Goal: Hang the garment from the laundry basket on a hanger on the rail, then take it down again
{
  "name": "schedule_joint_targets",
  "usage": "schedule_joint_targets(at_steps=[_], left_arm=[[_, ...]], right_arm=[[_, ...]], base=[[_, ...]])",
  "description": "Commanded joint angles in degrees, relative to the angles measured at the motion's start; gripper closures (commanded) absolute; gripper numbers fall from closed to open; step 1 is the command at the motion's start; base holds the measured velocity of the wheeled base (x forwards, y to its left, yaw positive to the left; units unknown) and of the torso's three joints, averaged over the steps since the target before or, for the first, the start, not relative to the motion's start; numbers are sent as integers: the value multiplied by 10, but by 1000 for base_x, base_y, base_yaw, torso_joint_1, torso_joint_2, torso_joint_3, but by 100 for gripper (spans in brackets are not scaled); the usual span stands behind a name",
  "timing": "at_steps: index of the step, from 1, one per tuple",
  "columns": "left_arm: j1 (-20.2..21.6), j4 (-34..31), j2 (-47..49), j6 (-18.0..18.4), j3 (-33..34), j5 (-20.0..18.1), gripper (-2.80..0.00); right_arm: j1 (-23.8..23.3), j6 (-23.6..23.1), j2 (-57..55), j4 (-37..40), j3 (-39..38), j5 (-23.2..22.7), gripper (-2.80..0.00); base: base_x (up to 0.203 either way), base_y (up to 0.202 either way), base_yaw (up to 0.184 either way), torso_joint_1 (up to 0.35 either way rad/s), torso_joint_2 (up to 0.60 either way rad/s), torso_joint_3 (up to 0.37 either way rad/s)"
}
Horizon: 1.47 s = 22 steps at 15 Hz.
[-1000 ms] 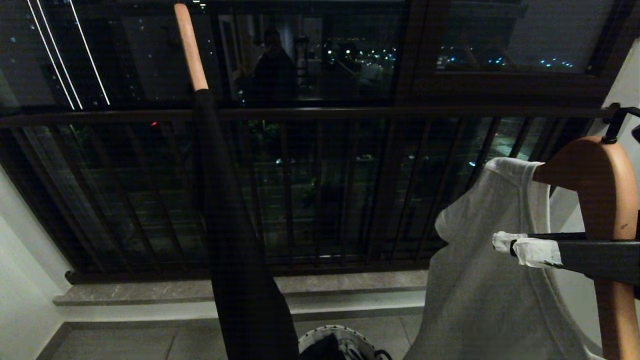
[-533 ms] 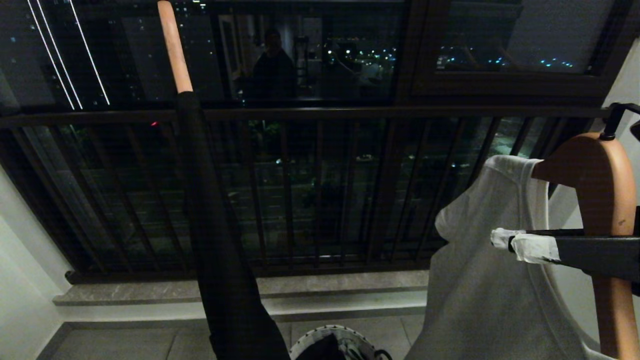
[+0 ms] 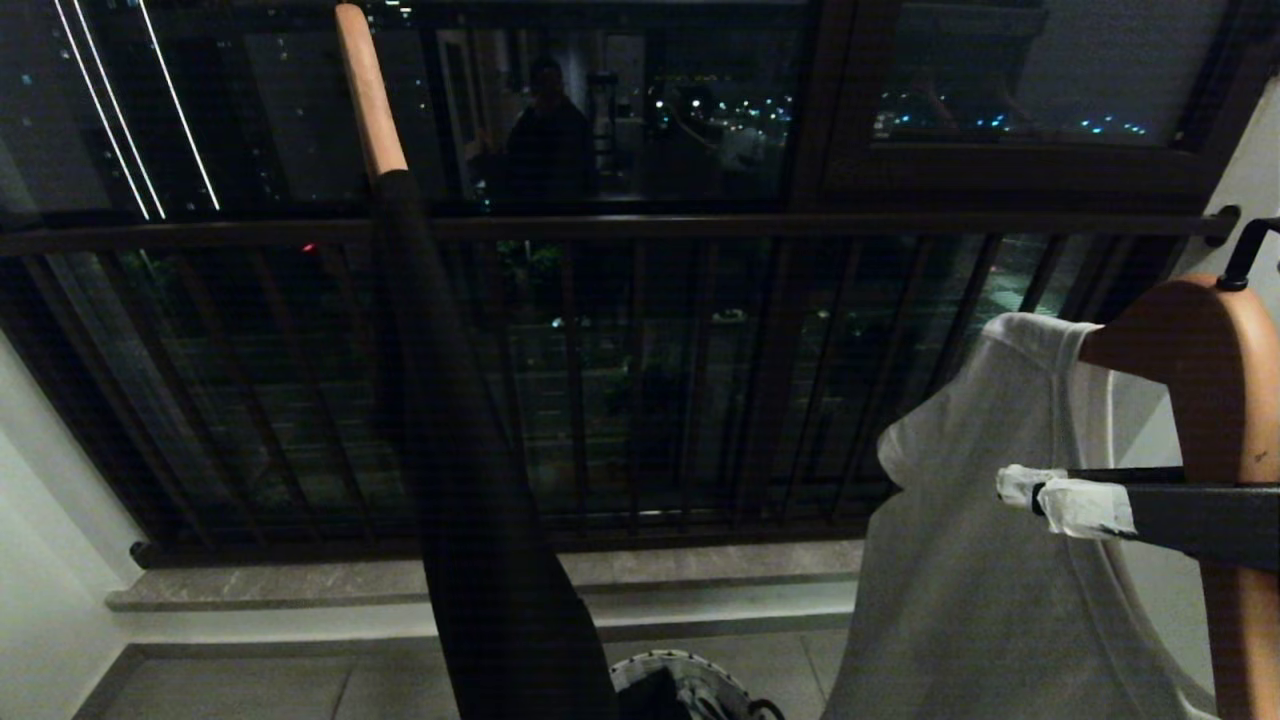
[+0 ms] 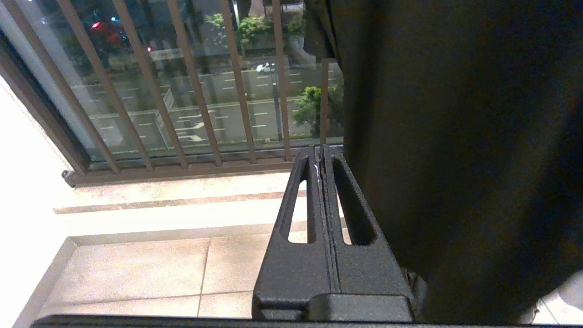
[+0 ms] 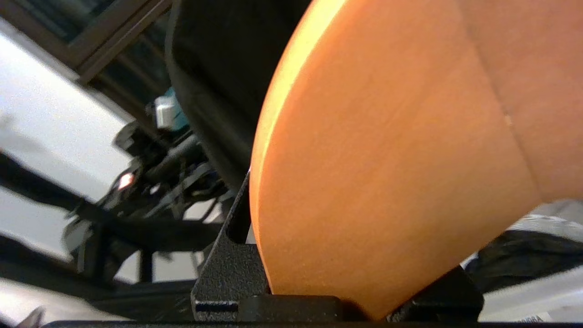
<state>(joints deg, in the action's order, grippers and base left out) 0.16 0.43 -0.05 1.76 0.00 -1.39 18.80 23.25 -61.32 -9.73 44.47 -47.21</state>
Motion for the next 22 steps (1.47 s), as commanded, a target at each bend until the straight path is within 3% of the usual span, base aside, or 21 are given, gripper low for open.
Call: schedule_joint_targets(at_steps=[1, 22], left_arm=[[0, 0, 0, 0, 2, 0, 0], [0, 0, 0, 0, 2, 0, 0]], right_arm=[[-14, 0, -5, -2, 2, -3, 0], [-34, -22, -4, -2, -7, -17, 0]], base=[[0, 0, 0, 0, 0, 0], [0, 0, 0, 0, 0, 0]])
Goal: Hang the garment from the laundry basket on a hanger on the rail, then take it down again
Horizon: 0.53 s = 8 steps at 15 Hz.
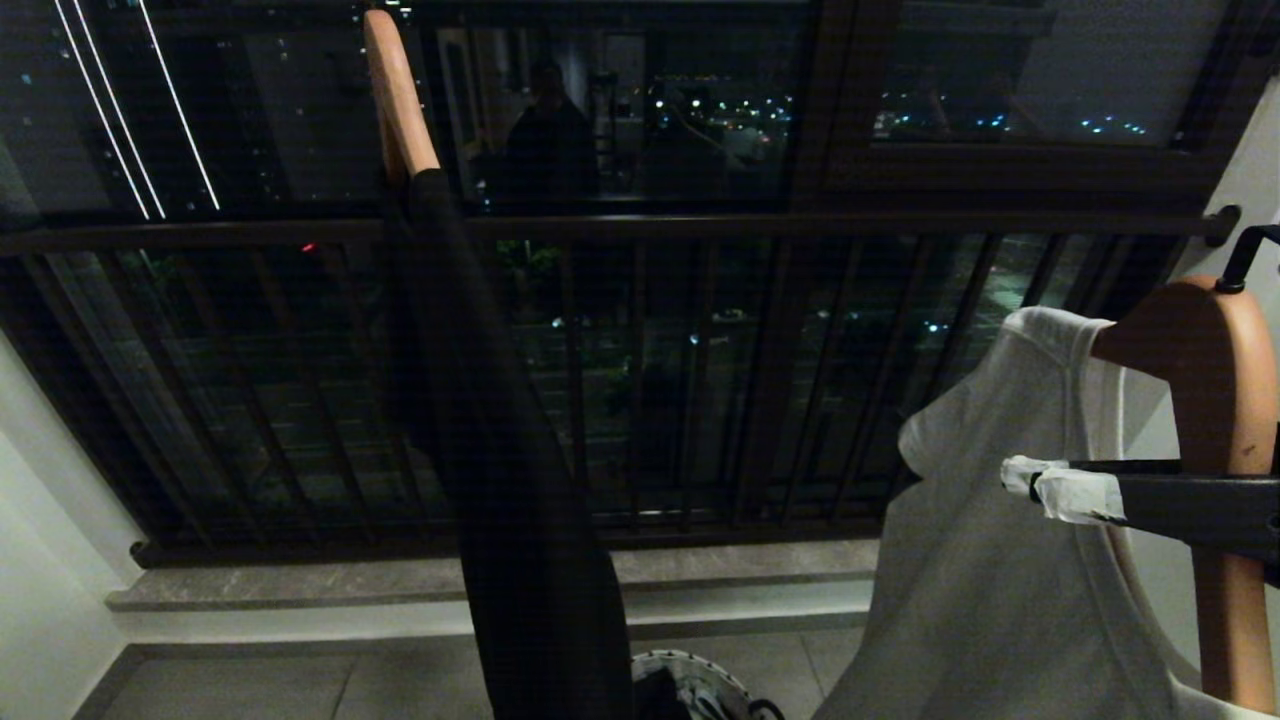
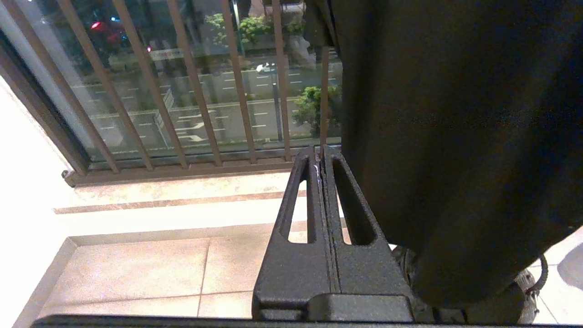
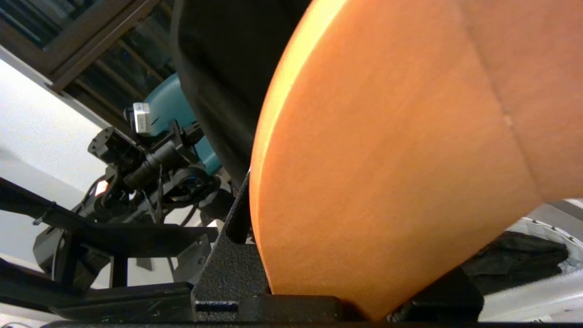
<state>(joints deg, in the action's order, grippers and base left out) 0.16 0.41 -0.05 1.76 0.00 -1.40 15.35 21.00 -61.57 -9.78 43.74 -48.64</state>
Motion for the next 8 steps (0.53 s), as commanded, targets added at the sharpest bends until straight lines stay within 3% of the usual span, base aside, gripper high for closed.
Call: schedule_joint_targets(at_steps=[1, 8], left_arm=[[0, 0, 0, 0, 2, 0, 0], [0, 0, 0, 0, 2, 0, 0]], right_arm=[[0, 1, -1, -2, 2, -4, 0], [-1, 5, 1, -2, 16, -9, 0]], base=[[0, 0, 0, 0, 0, 0], [0, 0, 0, 0, 0, 0]])
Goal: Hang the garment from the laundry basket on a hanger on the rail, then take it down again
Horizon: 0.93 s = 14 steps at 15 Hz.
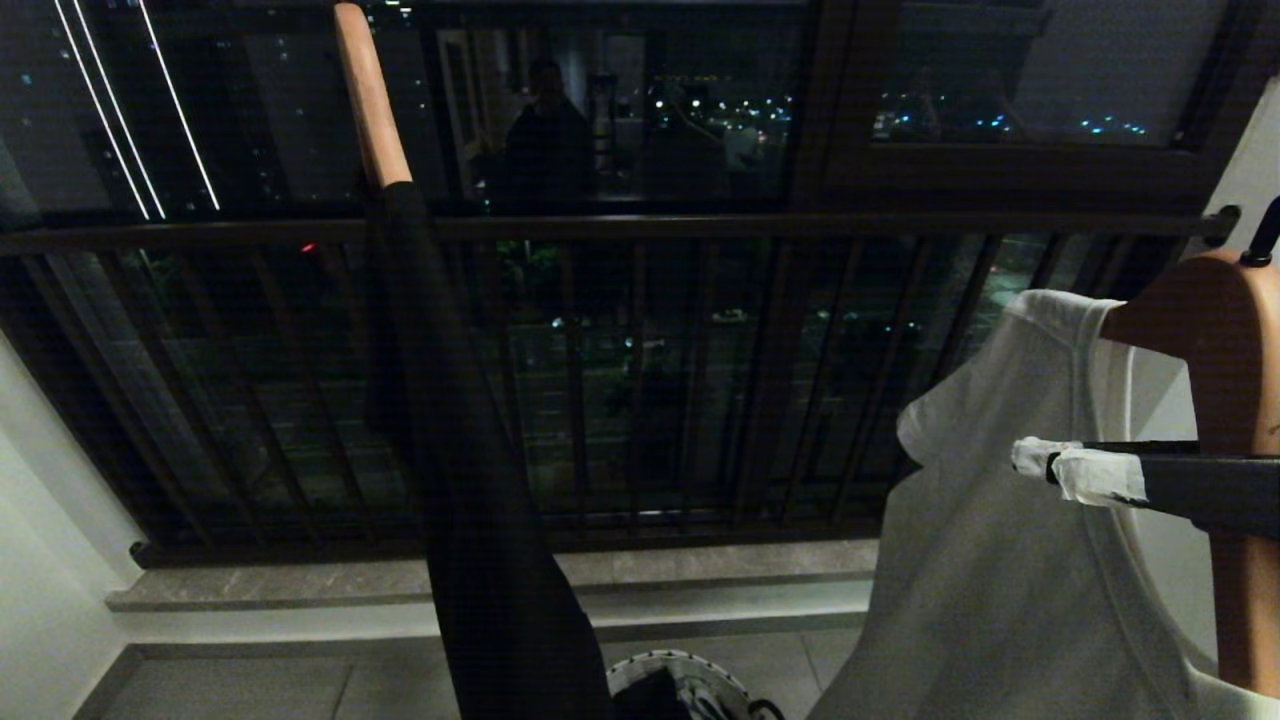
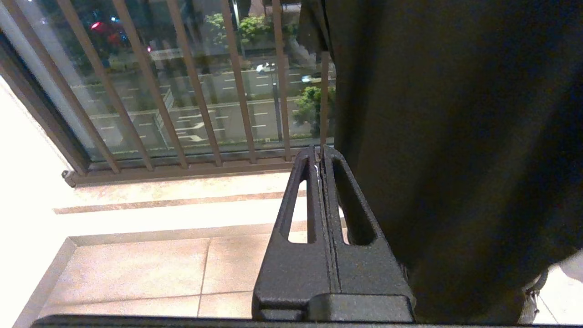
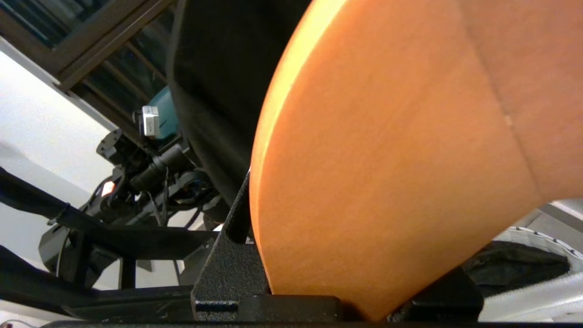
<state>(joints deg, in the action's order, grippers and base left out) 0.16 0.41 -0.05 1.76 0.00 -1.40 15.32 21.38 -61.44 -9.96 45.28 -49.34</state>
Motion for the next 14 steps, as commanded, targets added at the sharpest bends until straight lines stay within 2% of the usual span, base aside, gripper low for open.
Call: schedule_joint_targets(at_steps=[1, 6, 14], left_arm=[[0, 0, 0, 0, 2, 0, 0], [0, 0, 0, 0, 2, 0, 0], [0, 0, 0, 0, 2, 0, 0]], right_arm=[[-4, 2, 0, 0, 1, -2, 0], [-11, 1, 4, 3, 10, -3, 0], [-11, 0, 60, 44, 7, -3, 0]], base=[[0, 0, 0, -37, 48, 55], [0, 0, 0, -147, 368, 222], [0, 0, 0, -193, 542, 342]])
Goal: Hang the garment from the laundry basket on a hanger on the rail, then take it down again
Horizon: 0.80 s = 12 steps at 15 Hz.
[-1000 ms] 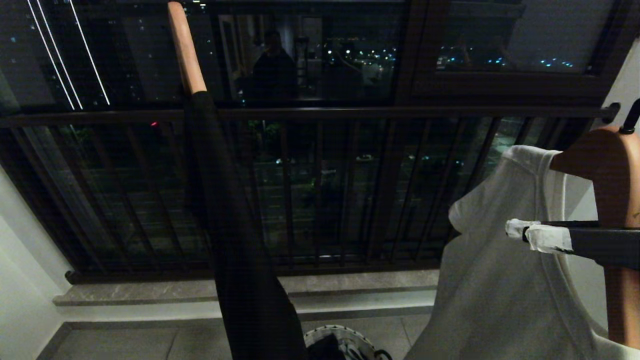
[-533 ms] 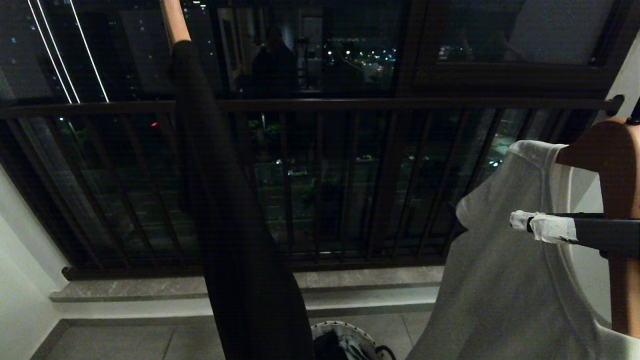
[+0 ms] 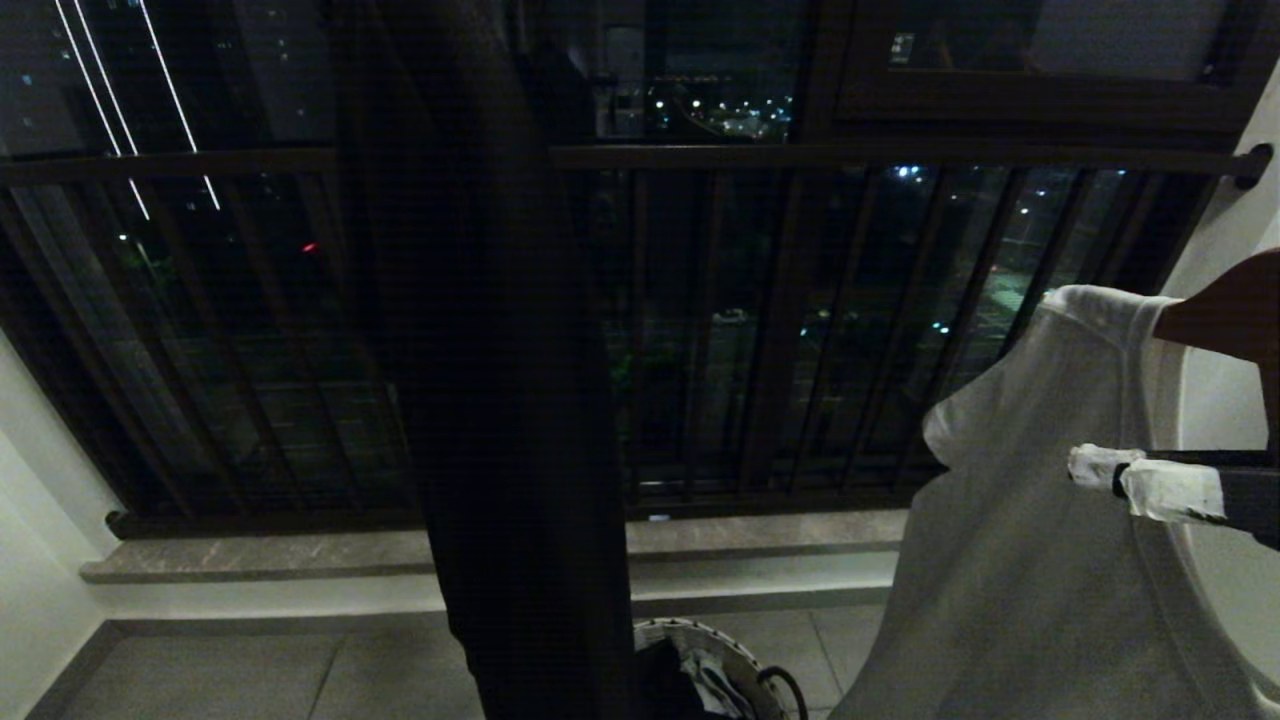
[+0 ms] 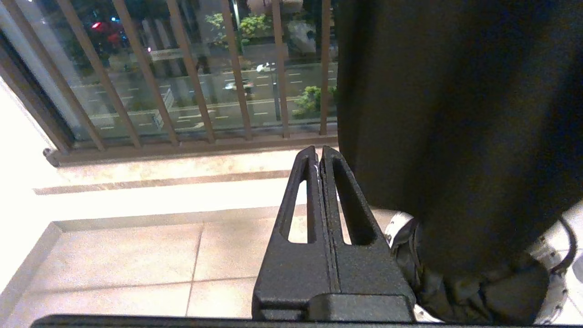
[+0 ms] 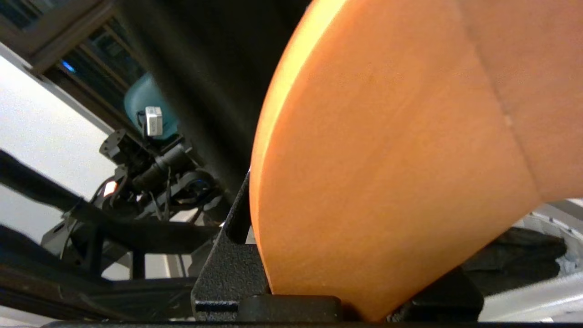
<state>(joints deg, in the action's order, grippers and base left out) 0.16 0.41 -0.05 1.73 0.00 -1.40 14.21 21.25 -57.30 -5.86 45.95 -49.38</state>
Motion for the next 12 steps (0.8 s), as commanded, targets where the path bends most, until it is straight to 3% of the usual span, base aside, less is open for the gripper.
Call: schedule_joint_targets(at_steps=[1, 12], left_arm=[[0, 0, 0, 0, 2, 0, 0], [0, 0, 0, 0, 2, 0, 0]], right_arm=[[1, 1, 22, 3, 0, -4, 0], [1, 0, 48, 3, 23, -18, 0]], base=[[0, 0, 0, -160, 516, 347], [0, 0, 0, -110, 481, 364]])
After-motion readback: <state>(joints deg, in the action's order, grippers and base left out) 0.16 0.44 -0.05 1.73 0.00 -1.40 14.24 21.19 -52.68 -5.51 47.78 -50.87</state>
